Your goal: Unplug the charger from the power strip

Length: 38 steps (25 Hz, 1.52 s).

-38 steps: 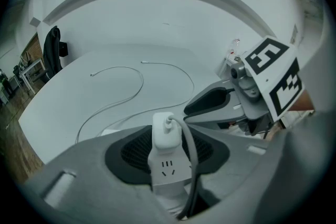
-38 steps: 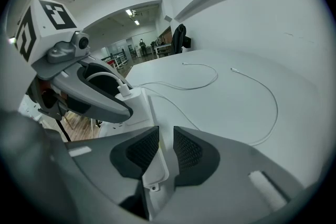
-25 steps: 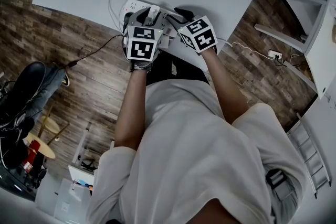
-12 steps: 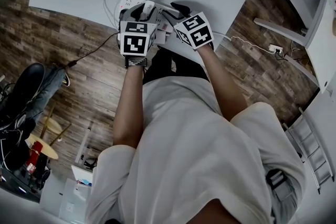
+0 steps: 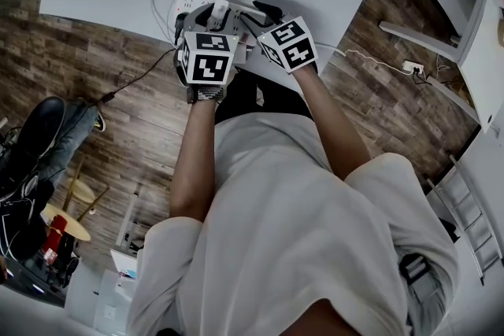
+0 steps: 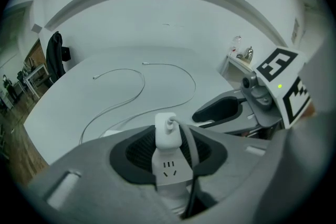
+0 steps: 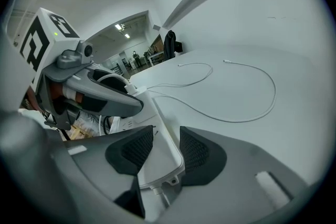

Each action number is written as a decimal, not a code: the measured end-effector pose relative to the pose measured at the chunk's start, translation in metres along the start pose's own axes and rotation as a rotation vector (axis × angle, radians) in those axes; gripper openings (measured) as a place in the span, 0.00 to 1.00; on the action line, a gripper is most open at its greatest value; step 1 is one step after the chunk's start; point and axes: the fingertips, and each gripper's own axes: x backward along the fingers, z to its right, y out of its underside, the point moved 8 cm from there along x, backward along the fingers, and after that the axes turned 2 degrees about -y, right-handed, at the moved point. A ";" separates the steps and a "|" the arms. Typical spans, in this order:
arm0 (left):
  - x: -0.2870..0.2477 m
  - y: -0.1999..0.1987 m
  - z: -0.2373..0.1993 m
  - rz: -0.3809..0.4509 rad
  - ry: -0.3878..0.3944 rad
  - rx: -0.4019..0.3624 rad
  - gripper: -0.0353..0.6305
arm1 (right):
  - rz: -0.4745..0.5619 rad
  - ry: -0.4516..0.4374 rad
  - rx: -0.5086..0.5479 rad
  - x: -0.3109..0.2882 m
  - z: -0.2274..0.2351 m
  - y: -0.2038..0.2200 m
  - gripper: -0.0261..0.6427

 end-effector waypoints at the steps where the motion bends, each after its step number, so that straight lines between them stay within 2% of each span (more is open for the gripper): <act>1: 0.000 0.001 0.000 -0.002 -0.001 0.000 0.26 | 0.000 0.001 -0.001 0.000 -0.001 0.000 0.28; 7: 0.000 0.007 -0.010 0.034 0.070 0.158 0.27 | 0.004 0.008 -0.014 0.000 0.000 0.001 0.29; 9: 0.000 0.007 -0.011 0.043 0.080 0.179 0.27 | 0.008 0.006 -0.021 -0.001 0.001 0.002 0.30; 11: -0.001 0.006 -0.010 0.039 0.070 0.158 0.27 | 0.010 0.006 -0.023 -0.001 0.002 0.001 0.30; 18: 0.000 0.001 0.002 -0.004 -0.007 -0.011 0.26 | 0.010 0.018 -0.013 0.001 0.000 0.003 0.30; 21: -0.001 0.001 0.004 -0.019 -0.026 -0.042 0.26 | 0.007 0.020 -0.010 0.000 0.000 0.002 0.30; 24: 0.000 0.003 0.003 -0.011 -0.004 -0.006 0.26 | 0.008 0.022 -0.012 0.002 -0.001 0.004 0.30; 28: 0.002 0.006 -0.006 0.012 0.060 0.133 0.26 | 0.015 0.022 -0.016 0.002 -0.001 0.004 0.30; 31: 0.002 0.007 -0.009 0.027 0.086 0.189 0.27 | 0.023 0.021 -0.024 0.001 -0.001 0.004 0.30; 38: 0.002 0.005 -0.003 0.009 0.031 0.087 0.26 | 0.028 0.025 -0.031 0.002 0.000 0.006 0.30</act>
